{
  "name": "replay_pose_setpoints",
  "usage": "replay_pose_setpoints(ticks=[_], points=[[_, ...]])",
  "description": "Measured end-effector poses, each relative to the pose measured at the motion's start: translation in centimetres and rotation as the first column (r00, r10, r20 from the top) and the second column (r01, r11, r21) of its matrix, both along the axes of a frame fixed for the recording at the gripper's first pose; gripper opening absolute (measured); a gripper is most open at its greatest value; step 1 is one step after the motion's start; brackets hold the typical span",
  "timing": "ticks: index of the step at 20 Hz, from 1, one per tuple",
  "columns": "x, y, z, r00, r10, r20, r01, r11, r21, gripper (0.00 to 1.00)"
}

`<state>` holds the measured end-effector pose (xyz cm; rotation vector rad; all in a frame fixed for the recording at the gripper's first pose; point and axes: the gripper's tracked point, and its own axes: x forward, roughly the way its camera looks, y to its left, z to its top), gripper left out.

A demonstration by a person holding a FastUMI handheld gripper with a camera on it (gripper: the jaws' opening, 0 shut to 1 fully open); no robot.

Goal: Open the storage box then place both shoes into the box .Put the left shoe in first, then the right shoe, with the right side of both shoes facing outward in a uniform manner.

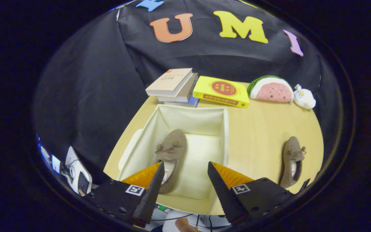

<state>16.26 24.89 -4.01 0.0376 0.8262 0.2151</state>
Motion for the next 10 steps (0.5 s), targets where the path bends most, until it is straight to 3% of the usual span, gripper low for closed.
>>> replay_pose_setpoints(ticks=[2,5,10], points=[[-0.9,-2.9,1.6,0.999,-0.029,0.032,0.029,1.0,-0.001,0.92],[-1.5,-9.1,2.6,0.993,-0.065,0.102,0.076,0.991,-0.107,0.98],[-2.6,-18.4,1.9,0.978,-0.16,0.133,0.18,0.971,-0.157,0.97]])
